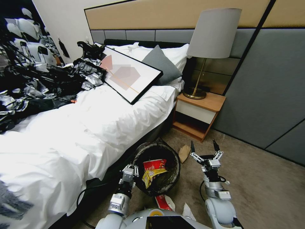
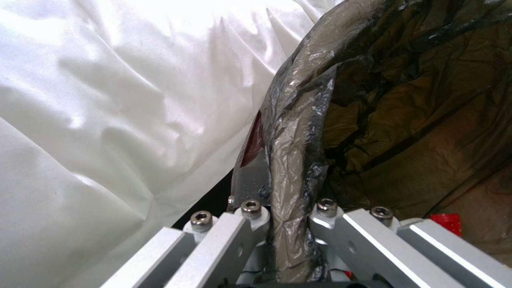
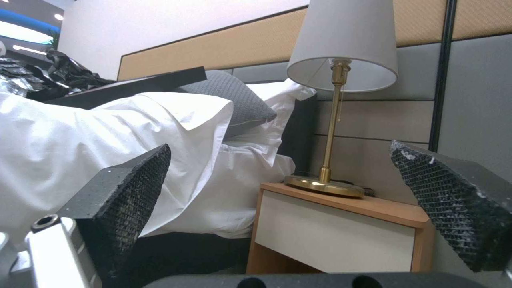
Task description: Pick up the trash bin, then pick up the garbage from the floor and place it into the trash bin.
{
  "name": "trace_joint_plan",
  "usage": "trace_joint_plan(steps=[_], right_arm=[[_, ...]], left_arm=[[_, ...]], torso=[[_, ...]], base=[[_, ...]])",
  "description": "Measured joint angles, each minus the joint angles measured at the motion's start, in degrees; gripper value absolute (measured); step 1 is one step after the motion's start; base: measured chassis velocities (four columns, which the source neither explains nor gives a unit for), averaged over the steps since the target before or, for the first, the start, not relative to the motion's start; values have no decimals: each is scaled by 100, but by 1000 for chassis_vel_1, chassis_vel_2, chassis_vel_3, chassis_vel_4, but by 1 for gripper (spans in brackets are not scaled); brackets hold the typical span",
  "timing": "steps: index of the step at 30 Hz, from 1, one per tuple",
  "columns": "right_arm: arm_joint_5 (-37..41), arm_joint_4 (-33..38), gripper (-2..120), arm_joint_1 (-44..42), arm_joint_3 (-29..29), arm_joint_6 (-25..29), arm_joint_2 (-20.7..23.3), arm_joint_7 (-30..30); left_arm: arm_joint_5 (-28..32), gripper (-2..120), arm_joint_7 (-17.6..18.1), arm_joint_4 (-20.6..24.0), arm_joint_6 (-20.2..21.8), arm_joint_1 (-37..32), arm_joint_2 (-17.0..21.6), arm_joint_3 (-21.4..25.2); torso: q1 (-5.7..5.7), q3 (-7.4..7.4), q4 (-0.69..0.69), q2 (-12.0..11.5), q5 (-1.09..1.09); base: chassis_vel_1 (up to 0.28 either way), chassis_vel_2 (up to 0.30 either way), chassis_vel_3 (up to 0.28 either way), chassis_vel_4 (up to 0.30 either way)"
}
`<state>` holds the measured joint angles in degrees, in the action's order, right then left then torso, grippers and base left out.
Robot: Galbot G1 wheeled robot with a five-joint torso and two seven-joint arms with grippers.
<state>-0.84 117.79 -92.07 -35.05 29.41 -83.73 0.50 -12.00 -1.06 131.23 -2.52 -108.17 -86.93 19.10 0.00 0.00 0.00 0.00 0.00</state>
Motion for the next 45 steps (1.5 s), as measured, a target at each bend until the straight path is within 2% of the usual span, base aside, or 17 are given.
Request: trace_joint_plan(steps=[1, 3, 4, 6, 7, 9, 10, 13, 21, 22, 25, 31, 33, 40, 45], right_arm=[[0, 0, 100, 0, 0, 0, 0, 0], [205, -98, 100, 260, 119, -481, 154, -177], [205, -98, 100, 260, 119, -481, 154, -177], [387, -305, 100, 591, 227, -1004, 302, -335], [387, -305, 100, 591, 227, -1004, 302, -335], [631, -557, 100, 920, 344, -1459, 408, -449], [631, -557, 100, 920, 344, -1459, 408, -449], [888, -903, 100, 1298, 528, -1989, 491, -642], [959, -1556, 100, 1806, 827, -2572, 613, -753], [959, -1556, 100, 1806, 827, -2572, 613, -753], [1005, -2236, 100, 2199, 1111, -2762, 624, -814], [1046, -3068, 100, 2638, 1346, -2805, 565, -846], [1090, -3688, 100, 2955, 1519, -2801, 545, -827], [1113, -4671, 100, 3410, 1620, -2643, 484, -699], [1042, -5544, 100, 3735, 1568, -2343, 447, -567]], left_arm=[[0, 1, 0, 0, 0, 0, 0, 0], [-4, 1, -4, 0, -21, -4, -5, -6], [-4, 1, -4, 0, -21, -4, -5, -6], [-16, 1, -5, 1, -32, -13, -10, -3], [-16, 1, -5, 1, -32, -13, -10, -3], [-18, 1, -2, 10, -34, -22, -19, 13], [-18, 1, -2, 10, -34, -22, -19, 13], [-20, 1, -2, 10, -33, -24, -29, 26], [-21, 1, -2, -33, -33, -11, -32, 37], [-21, 1, -2, -33, -33, -11, -32, 37], [-22, 1, -2, -62, -32, -5, -30, 37], [-23, 1, -3, -72, -31, -4, -28, 49], [-23, 1, -4, -73, -31, -12, -23, 64], [-24, 1, -6, -46, -25, -43, -15, 104], [-24, 1, -7, -43, -25, -52, -23, 109]], torso=[[0, 0, 0, 0, 0], [0, 0, 0, 0, 0], [0, 0, 0, 0, 0], [0, 0, 1, 0, 0], [0, 0, 1, 0, 0], [0, 0, 0, 0, 1], [0, 0, 0, 0, 1], [0, 0, 1, 0, 1], [0, 0, 0, 0, 0], [0, 0, 0, 0, 0], [0, 0, 0, 0, 0], [0, 0, 0, 0, -1], [0, 0, 1, 0, 0], [1, 1, 1, 0, 0], [0, 0, 0, 0, 0]], base=[[0, 0, 0, 0], [0, 0, 0, 0], [0, 0, 0, 0], [0, 0, 0, 0], [0, 0, 0, 0], [0, 0, 0, 0], [0, 0, 0, 0], [0, 0, 0, 0], [0, 0, 0, 0], [0, 0, 0, 0], [0, 0, 0, 0], [0, 0, 0, 0], [0, 0, 0, 0], [0, 0, 0, 0], [0, 0, 0, 0]])
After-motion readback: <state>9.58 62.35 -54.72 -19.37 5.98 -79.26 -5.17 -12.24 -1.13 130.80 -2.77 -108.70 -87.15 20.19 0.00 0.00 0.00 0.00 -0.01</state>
